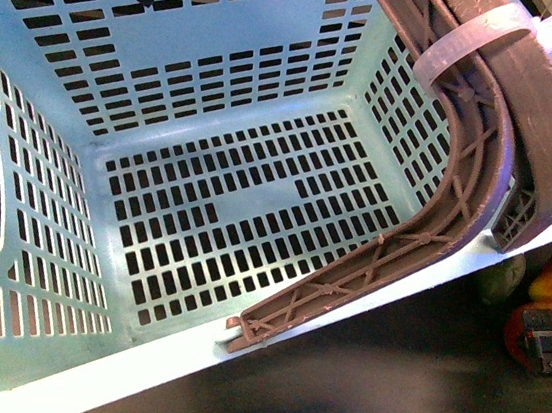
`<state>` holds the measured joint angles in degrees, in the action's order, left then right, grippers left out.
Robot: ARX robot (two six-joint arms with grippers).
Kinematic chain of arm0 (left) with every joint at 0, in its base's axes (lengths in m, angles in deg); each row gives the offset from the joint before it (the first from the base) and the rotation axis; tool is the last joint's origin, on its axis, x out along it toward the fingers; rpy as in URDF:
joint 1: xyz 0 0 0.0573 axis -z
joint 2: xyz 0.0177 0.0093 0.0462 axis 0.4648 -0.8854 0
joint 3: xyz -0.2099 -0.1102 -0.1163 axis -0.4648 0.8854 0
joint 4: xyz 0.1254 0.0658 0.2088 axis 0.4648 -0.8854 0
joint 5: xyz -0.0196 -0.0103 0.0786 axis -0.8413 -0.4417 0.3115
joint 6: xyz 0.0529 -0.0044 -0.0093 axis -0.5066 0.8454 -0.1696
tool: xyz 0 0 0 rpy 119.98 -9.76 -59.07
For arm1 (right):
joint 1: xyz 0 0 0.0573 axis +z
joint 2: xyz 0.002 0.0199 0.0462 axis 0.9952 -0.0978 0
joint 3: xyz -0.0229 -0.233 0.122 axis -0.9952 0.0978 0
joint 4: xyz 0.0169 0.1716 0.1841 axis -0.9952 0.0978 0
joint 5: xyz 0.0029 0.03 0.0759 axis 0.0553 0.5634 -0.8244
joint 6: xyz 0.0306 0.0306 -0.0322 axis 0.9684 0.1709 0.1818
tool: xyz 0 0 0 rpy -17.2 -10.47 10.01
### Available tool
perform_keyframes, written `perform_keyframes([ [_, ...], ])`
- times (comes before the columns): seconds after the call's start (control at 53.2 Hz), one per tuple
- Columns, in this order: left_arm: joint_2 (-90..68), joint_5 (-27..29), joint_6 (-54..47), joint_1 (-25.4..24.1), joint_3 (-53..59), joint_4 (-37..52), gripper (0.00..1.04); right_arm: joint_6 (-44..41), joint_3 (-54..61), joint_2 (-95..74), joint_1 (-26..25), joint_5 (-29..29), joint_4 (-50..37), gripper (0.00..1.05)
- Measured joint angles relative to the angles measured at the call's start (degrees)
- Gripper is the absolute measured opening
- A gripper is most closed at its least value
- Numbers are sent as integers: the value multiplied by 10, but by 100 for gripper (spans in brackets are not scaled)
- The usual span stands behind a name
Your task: Pick apple with right arm and hold basket with left
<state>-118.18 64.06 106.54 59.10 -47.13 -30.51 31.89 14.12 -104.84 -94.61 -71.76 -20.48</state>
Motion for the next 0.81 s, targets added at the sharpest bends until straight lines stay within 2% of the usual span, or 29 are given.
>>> perform_keyframes([
  [0.394, 0, 0, 0, 0, 0, 0, 15, 9, -42, -50, 8, 14, 7, 96],
  [0.563, 0, 0, 0, 0, 0, 0, 15, 17, -47, -53, 10, 15, 9, 80],
  [0.808, 0, 0, 0, 0, 0, 0, 15, 27, 4, -26, -4, -7, -38, 80],
])
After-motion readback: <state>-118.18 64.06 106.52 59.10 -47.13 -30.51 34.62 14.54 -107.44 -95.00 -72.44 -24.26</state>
